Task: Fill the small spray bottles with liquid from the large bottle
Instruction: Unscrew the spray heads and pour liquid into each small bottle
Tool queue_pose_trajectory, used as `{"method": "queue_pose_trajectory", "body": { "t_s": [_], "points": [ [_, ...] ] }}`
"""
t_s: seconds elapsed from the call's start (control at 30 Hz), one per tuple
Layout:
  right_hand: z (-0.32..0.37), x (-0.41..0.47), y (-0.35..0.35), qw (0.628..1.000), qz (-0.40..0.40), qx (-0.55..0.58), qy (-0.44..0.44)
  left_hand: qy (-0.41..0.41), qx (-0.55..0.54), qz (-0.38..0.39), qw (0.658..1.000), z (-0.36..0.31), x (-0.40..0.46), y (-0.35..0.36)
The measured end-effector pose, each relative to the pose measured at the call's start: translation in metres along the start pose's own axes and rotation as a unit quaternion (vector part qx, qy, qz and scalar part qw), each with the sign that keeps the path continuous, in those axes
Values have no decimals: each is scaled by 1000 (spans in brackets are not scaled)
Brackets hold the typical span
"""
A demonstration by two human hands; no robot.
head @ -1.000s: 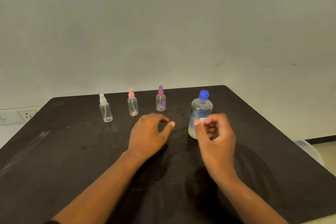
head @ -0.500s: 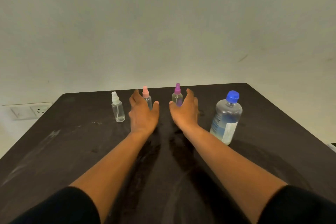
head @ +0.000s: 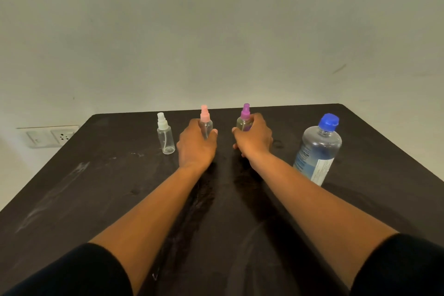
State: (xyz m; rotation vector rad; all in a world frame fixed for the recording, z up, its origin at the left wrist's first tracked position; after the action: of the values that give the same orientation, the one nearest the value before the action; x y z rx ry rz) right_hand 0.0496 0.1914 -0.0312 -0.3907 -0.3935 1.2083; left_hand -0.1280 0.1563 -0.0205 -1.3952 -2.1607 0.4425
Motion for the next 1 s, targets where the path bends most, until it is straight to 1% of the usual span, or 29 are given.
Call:
{"method": "queue_pose_trajectory", "body": {
  "t_s": [0.2,0.47,0.73,0.9,0.93,1.0],
  "points": [
    [8,-56,-18,998,35,19,-40,26,3,22,999,-9,-51,-24],
    [-4,-115,-43,995,60,6,-74,19,15,45,999,6,-105,-47],
    [-20,-134,-45,994,88,-15,-65,8,11,55,998,7,-118,-54],
    [-21,-136,-47,994,88,-18,-63,-2,2,70,998,10,-122,-55],
    [-21,-137,-47,994,85,-17,-66,2,1,68,998,12,-123,-56],
    [-20,-140,-48,994,79,-21,-77,8,-25,42,999,17,-125,-63]
  ]
}}
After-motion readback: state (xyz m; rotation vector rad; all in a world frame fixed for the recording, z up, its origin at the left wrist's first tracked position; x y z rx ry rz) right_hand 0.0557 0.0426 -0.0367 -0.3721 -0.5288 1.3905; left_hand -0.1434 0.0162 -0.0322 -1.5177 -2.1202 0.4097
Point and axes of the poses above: each hand's wrist, its own x-axis towards the middle knuckle, its own y-axis out of the palm, z = x × y, the point moved 7 cm from there along x, towards the middle knuckle, and after that the axes turned 3 degrees about -x, right-handed, at the moved point
